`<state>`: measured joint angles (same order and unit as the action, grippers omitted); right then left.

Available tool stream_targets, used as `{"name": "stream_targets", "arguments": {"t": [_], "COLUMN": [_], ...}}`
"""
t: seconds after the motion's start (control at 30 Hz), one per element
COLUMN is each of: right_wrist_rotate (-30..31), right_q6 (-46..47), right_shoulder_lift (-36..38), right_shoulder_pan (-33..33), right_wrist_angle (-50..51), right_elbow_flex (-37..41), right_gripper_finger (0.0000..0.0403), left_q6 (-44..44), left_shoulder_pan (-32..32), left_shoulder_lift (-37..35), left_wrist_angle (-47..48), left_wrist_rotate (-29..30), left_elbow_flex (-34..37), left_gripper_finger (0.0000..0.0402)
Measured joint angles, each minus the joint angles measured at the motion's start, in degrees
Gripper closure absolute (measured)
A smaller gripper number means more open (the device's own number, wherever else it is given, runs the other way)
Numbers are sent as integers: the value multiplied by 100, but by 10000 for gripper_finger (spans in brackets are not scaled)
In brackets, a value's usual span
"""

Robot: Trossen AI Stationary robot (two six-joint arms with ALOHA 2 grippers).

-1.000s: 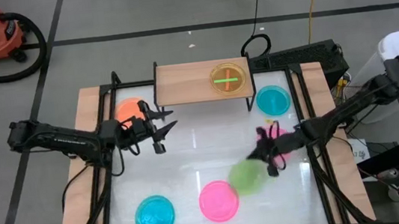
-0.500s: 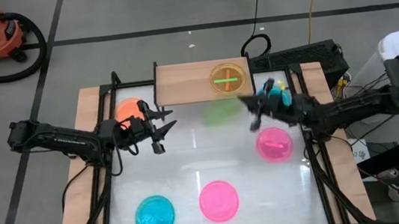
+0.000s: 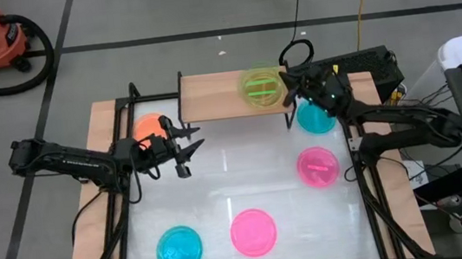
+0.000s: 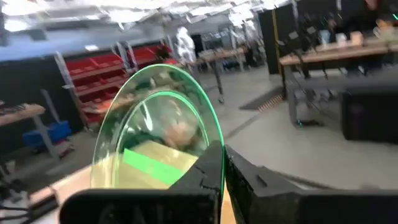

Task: Place and stack plates onto a shelf
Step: Stack the green plate on top of the green plate on the shelf, then stack the orange plate on top of the green plate on the shelf

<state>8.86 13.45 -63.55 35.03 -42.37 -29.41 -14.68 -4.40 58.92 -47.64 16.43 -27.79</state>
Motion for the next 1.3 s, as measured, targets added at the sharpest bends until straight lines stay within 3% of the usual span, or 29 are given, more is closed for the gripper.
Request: {"name": "stream_targets", "arguments": {"t": [0.43, 0.77, 0.9, 1.0, 1.1, 1.17, 1.3], "right_wrist_rotate": [13, -39, -441, -1150, -1894, -2259, -2457], "right_q6": [43, -216, -243, -291, -268, -214, -97], "right_shoulder_lift": [-228, -174, 92, 479, 978, 1329, 1993], "right_shoulder_pan": [172, 166, 166, 163, 110, 17, -304], "right_wrist_angle": [284, 291, 194, -42, -71, -48, 317], "right_elbow_flex": [0, 2, 2, 4, 4, 4, 4], "right_gripper_finger": [396, 300, 265, 252, 248, 248, 251], "left_q6": [5, 20, 11, -66, 460, 1261, 2528], "left_shoulder_pan": [0, 0, -4, -70, -114, -93, 26], "left_shoulder_lift": [0, 0, -4, -52, -76, -27, 180], "left_wrist_angle": [7, 40, 348, 1680, 4107, 5756, 7614], "left_wrist_rotate": [-1, -1, 135, 1174, 2372, 2557, 2547], "left_elbow_flex": [0, 0, -2, -267, -935, -1321, -1512], "left_gripper_finger": [232, 232, 232, 232, 232, 232, 232]}}
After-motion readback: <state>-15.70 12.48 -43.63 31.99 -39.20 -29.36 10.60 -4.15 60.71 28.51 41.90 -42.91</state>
